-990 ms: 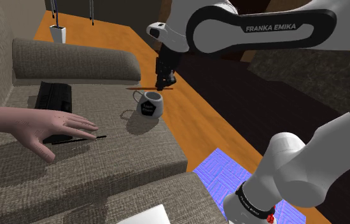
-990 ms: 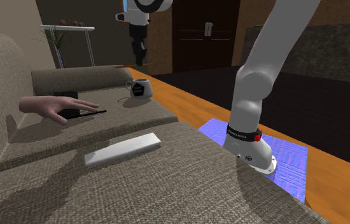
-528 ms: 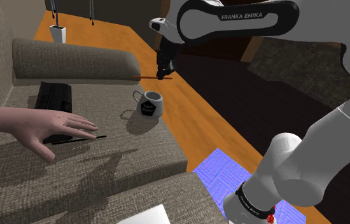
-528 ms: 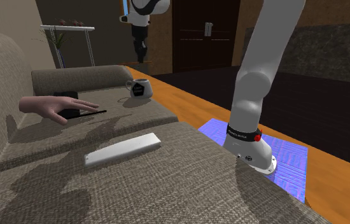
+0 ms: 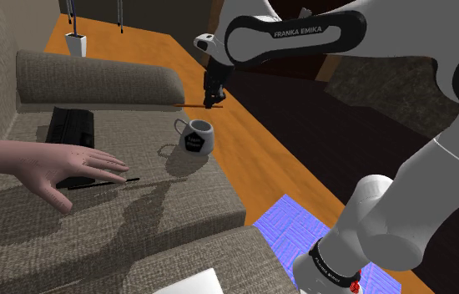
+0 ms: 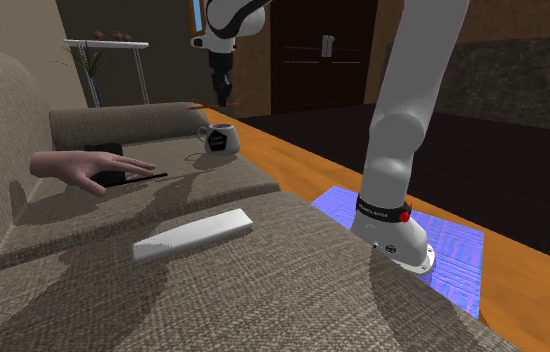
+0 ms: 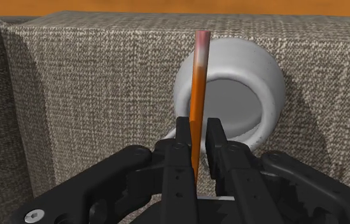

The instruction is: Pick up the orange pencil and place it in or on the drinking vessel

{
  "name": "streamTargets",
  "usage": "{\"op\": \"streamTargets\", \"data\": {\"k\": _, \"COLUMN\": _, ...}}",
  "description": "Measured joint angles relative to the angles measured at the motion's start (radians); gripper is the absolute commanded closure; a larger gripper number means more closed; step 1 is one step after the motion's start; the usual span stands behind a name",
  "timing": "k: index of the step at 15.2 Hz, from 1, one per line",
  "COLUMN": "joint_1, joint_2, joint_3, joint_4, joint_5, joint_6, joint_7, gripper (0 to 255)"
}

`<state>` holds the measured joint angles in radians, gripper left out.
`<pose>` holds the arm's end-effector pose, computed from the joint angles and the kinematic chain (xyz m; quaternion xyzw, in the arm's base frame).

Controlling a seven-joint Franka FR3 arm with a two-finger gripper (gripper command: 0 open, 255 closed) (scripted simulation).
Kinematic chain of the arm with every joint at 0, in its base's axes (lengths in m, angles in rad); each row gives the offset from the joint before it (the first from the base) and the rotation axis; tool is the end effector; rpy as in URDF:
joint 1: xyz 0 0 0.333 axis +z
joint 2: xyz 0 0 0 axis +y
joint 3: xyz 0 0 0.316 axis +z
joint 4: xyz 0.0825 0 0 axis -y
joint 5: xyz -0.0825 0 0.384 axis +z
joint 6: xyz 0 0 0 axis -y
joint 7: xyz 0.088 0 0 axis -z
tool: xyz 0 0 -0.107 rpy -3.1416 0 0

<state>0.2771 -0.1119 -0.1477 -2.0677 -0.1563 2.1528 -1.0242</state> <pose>0.5378 0.0613 0.5005 0.8125 0.5715 0.0618 0.0972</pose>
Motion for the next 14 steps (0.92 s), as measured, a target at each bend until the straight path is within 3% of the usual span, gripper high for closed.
{"op": "streamTargets", "data": {"k": 9, "joint_1": -0.004, "joint_2": 0.031, "joint_3": -0.005, "joint_4": -0.094, "joint_5": -0.008, "joint_6": 0.124, "joint_7": 0.013, "gripper": 255}}
{"op": "streamTargets", "data": {"k": 14, "joint_1": -0.003, "joint_2": 0.041, "joint_3": -0.004, "joint_4": -0.101, "joint_5": -0.008, "joint_6": 0.142, "joint_7": 0.017, "gripper": 255}}
